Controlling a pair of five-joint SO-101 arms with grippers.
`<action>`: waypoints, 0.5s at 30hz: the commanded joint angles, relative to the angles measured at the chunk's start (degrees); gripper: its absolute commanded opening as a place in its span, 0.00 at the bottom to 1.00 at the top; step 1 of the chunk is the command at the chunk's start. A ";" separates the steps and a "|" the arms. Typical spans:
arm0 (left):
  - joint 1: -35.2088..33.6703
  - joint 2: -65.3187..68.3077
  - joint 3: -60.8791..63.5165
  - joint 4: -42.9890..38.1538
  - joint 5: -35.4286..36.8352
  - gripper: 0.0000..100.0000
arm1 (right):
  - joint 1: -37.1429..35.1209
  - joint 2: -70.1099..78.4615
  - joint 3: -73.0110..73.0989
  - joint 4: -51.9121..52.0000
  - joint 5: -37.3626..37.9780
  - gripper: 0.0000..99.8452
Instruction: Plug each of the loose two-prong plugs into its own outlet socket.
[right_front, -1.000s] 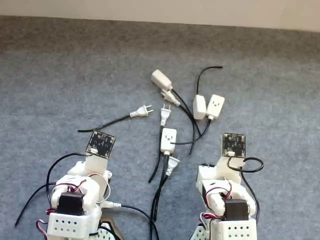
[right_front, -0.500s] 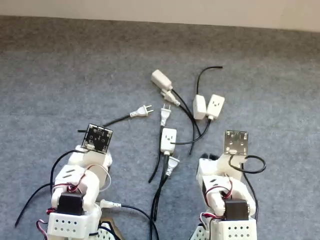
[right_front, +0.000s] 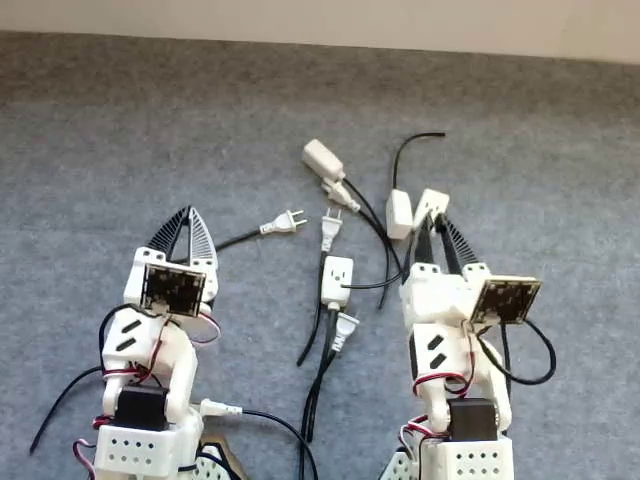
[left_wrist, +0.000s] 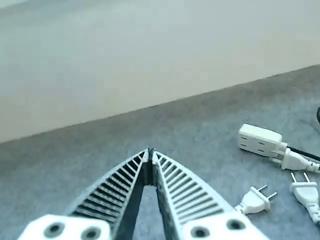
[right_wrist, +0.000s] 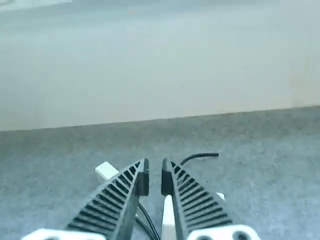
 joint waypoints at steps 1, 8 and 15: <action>0.31 0.13 1.01 3.16 -0.44 0.01 | -0.40 -0.57 7.60 6.73 -0.18 0.06; -0.84 -0.22 1.01 17.23 -0.53 0.01 | 0.48 -0.66 7.08 23.16 4.04 0.06; -5.85 -0.22 -0.84 17.58 -0.70 0.01 | 2.77 -0.48 -2.24 37.93 17.05 0.06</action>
